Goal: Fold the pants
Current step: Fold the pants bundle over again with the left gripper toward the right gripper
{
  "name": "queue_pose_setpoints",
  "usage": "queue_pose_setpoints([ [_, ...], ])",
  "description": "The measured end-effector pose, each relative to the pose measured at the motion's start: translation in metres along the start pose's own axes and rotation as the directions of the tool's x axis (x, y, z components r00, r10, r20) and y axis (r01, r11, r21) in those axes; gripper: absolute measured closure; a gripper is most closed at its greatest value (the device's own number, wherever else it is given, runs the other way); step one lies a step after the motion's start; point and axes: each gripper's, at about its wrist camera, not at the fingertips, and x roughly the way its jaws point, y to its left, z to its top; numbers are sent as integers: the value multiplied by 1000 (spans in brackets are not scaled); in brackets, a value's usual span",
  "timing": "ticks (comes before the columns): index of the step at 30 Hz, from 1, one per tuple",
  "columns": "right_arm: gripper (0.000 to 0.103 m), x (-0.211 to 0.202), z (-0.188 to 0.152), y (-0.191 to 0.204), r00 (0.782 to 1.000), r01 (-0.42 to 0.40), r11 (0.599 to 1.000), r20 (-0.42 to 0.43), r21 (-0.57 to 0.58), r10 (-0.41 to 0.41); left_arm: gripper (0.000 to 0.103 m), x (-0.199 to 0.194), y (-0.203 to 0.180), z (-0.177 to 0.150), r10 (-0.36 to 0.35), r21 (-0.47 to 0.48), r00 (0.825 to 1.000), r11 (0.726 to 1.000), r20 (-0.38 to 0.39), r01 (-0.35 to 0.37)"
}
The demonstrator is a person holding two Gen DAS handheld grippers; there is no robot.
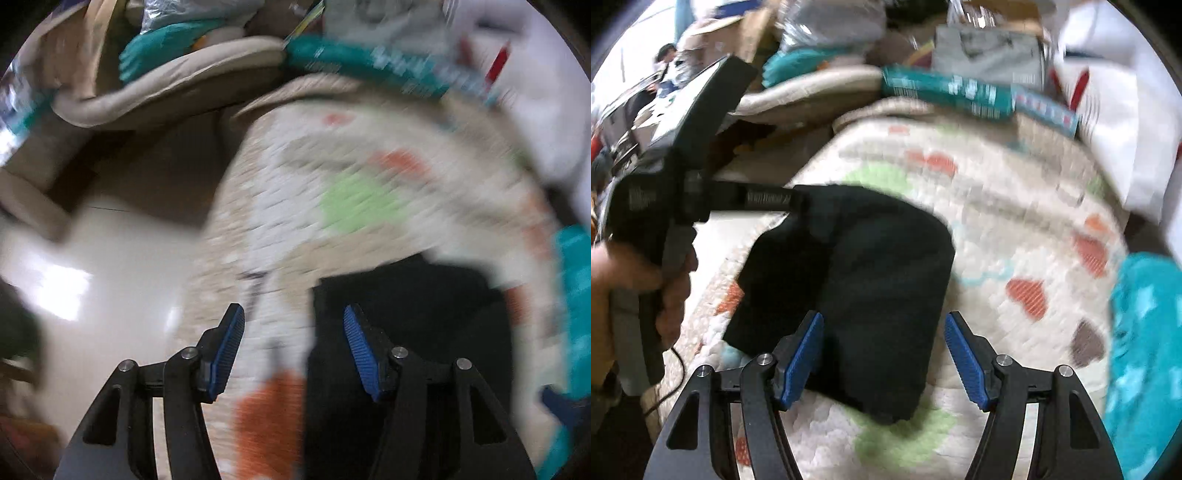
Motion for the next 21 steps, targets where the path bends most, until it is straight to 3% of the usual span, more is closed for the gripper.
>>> queue_pose_setpoints([
  [2,30,18,-7,-3,999,-29,998,-40,47,31,48,16,9,-5,75,-3,996,997,-49,-76],
  [3,27,22,-10,-3,999,-25,998,-43,60,27,48,27,18,-8,76,-26,992,997,-99,-79],
  [7,22,26,-12,-18,992,-100,982,-63,161,112,48,38,60,-7,-125,-256,976,964,-179,76],
  [10,22,11,-13,-34,986,-156,963,-29,219,166,48,22,86,-11,-275,-380,950,902,-145,204],
  [13,22,-1,-13,-49,986,-164,955,-1,249,169,47,0,107,-24,-427,-456,901,818,-74,350],
  [16,22,-2,-14,-67,985,-167,936,12,309,171,39,-14,120,-37,-557,-504,831,714,12,486],
  [17,22,-2,-15,-72,984,-172,927,16,333,177,35,-17,119,-38,-584,-499,811,693,34,520],
  [19,22,0,-18,-80,979,-196,901,23,386,203,33,-20,109,-39,-594,-459,804,708,24,537],
  [21,22,5,-18,-86,970,-230,870,29,436,243,33,-17,83,-36,-577,-422,817,746,-22,516],
])
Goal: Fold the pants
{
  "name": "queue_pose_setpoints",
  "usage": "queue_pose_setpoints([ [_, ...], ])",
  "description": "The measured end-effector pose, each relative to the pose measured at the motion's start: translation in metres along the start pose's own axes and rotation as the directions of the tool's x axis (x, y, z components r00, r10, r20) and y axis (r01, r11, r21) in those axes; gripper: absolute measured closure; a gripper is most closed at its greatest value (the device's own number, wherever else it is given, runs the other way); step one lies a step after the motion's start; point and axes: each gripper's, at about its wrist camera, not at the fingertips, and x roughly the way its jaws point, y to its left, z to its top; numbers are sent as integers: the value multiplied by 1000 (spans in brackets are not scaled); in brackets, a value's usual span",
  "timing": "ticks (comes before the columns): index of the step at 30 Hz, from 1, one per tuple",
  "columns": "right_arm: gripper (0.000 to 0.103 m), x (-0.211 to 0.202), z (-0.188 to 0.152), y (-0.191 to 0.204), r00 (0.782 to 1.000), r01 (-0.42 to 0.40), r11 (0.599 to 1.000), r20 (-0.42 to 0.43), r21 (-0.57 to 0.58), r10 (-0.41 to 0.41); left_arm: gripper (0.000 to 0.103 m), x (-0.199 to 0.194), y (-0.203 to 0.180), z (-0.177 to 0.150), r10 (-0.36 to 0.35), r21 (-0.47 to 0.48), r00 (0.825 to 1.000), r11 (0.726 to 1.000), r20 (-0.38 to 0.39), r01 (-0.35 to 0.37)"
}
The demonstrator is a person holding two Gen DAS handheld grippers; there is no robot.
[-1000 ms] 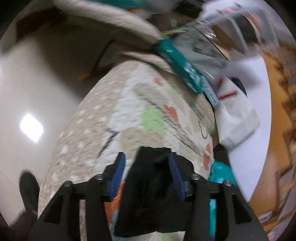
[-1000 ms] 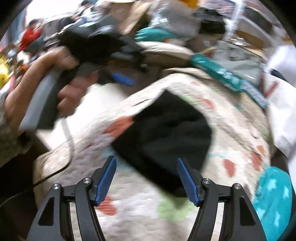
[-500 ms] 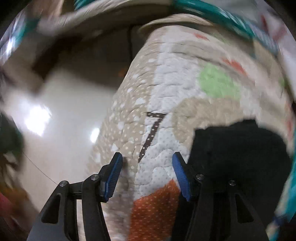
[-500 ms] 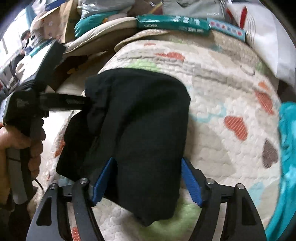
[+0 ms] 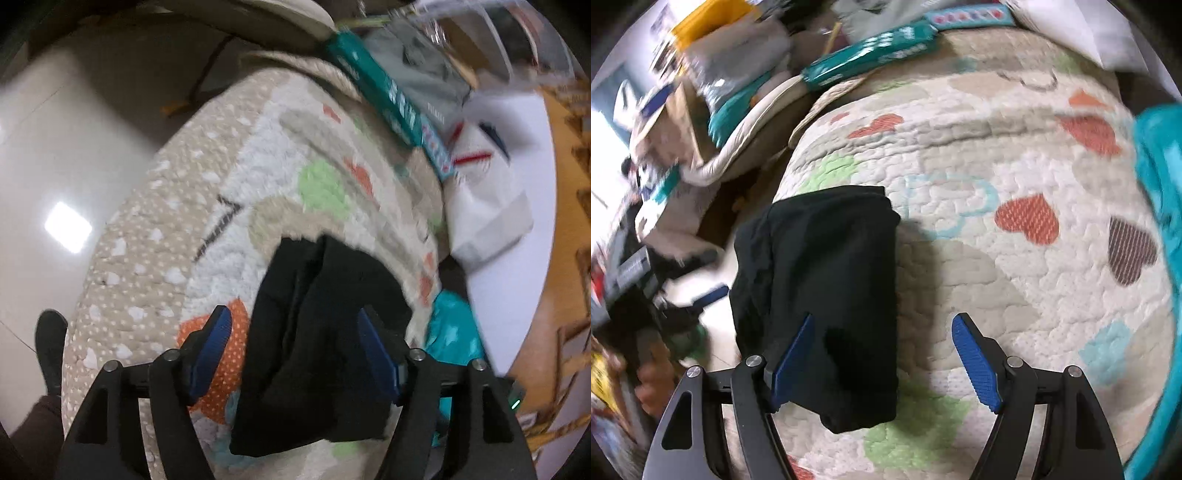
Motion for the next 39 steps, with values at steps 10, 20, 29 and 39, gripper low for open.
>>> queue_pose_setpoints([
  [10,20,53,25,-5,984,-139,983,-92,117,150,25,42,-10,-24,119,105,989,988,-84,-110],
  [20,51,80,40,-2,958,-240,960,-125,146,259,68,46,-23,-28,64,158,995,986,-81,-50],
  [29,56,63,90,-22,977,-202,971,-39,126,208,69,75,-72,5,31,211,999,977,-33,-23],
  [39,56,90,164,-25,982,-186,978,-11,98,188,69,104,-94,65,58,243,996,967,62,-71],
])
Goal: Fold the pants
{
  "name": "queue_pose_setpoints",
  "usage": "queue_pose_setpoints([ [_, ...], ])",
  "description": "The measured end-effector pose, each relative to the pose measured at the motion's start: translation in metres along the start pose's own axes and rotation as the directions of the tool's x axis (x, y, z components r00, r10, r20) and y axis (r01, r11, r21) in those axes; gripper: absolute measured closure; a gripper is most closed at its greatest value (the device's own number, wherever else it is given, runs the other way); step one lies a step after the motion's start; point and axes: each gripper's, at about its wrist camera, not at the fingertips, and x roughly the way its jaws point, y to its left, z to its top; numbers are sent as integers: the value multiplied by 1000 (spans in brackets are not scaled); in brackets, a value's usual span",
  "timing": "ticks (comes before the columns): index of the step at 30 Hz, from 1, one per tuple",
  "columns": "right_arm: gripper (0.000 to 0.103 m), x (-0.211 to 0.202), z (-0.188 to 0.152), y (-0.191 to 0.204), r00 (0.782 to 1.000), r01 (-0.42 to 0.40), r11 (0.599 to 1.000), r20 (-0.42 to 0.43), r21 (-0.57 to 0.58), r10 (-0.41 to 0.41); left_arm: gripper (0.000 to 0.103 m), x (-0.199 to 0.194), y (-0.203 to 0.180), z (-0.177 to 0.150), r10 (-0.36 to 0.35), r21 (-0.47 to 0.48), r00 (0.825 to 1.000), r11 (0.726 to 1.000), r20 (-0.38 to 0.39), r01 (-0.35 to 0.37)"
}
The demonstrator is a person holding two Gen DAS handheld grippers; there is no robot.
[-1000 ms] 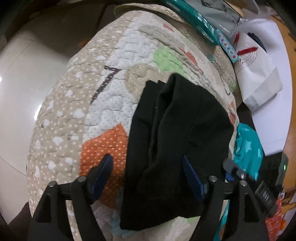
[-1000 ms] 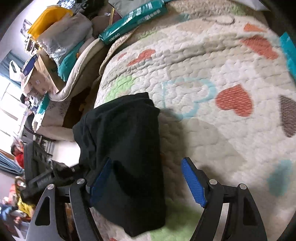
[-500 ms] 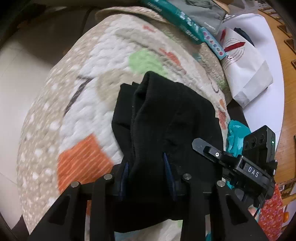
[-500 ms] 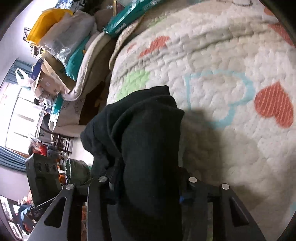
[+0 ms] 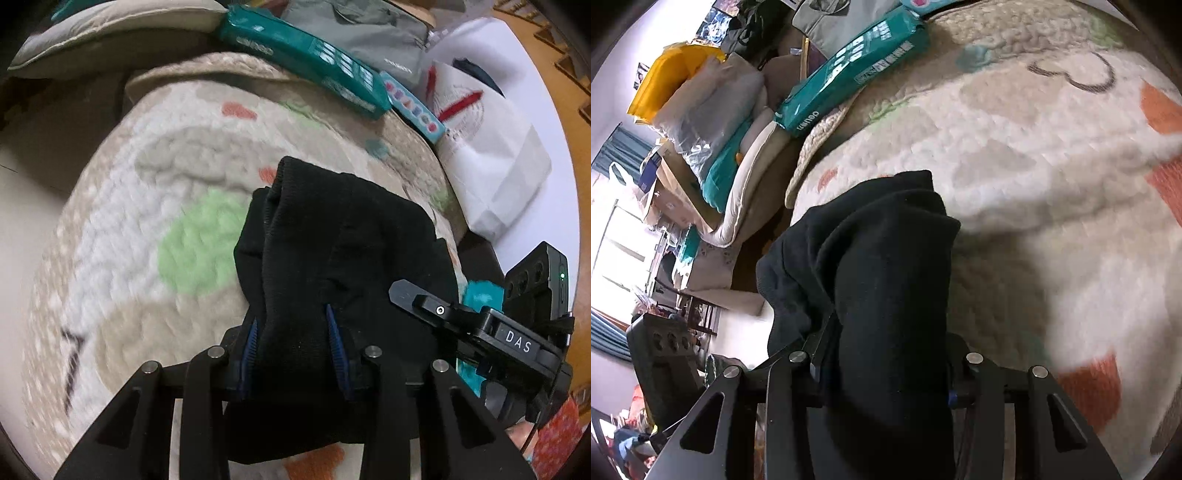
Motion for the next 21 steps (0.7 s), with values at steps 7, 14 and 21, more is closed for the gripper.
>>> queue_pose_setpoints([
  [7,56,32,16,25,1000,-2,998,-14,-61,1,69,-4,28,16,43,-70,999,997,20,-42],
  [14,37,34,13,25,998,61,997,5,-38,-61,64,-6,25,14,124,-25,992,992,23,-123],
  [21,26,-19,8,29,987,119,991,114,-54,-112,53,-48,30,27,112,-82,986,991,126,-102],
])
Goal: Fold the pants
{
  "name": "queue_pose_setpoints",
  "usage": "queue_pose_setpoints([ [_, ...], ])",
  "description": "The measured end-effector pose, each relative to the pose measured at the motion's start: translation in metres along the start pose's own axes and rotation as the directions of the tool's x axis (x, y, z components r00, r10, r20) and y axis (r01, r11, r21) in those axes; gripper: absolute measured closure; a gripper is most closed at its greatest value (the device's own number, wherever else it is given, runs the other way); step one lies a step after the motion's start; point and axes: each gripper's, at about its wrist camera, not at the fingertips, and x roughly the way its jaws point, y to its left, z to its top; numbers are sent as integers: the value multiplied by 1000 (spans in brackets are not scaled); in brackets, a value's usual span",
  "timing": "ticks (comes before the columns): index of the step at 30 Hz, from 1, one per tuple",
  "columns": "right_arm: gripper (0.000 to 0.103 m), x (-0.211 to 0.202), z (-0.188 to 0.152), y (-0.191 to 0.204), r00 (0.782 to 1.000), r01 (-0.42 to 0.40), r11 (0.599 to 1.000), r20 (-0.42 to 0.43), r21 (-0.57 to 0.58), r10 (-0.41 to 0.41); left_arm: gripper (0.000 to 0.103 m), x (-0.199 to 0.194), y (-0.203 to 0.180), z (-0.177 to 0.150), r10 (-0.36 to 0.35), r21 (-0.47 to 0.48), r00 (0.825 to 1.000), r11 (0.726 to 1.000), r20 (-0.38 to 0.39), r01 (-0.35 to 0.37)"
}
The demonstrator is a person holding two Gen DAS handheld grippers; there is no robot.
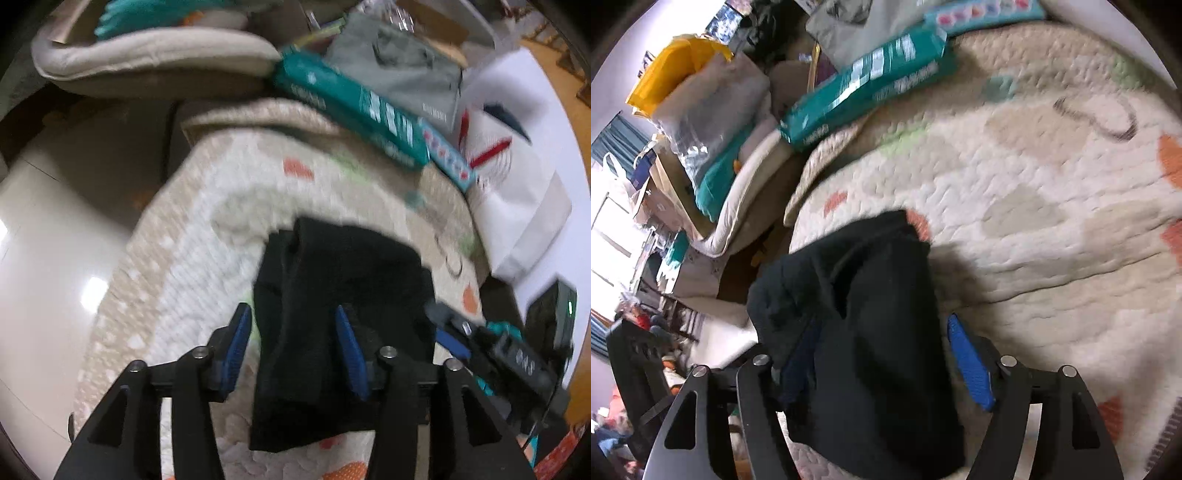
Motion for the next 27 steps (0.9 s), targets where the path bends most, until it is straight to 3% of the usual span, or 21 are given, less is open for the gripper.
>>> queue_pose_setpoints([
  [4,26,-19,0,5,999,-8,1000,40,12,8,52,-1,19,8,-8,-102,999,995,35,12],
  [11,26,11,28,42,995,-103,994,-16,36,103,52,-3,38,15,-5,-230,1000,973,13,8],
  [13,26,28,33,66,999,-30,998,-42,-50,28,52,-7,50,12,-15,-295,1000,956,-1,14],
  [15,26,52,34,94,990,116,977,-57,-180,-128,52,-11,60,7,10,-335,1000,942,-22,-17],
  [18,24,97,28,116,925,328,892,-89,-310,-371,51,-21,70,3,22,-355,999,934,-30,-31],
  [20,18,115,25,116,899,379,872,-102,-310,-427,49,-29,73,0,31,-346,999,938,-27,-38],
  [23,16,124,25,115,876,426,857,-102,-291,-471,49,-38,74,0,55,-317,998,947,-20,-58],
  [25,16,118,26,116,885,413,866,-98,-283,-454,49,-40,74,0,66,-303,998,951,-16,-68],
  [27,16,93,31,113,933,327,916,-73,-233,-352,49,-41,73,0,54,-298,998,953,-17,-57],
])
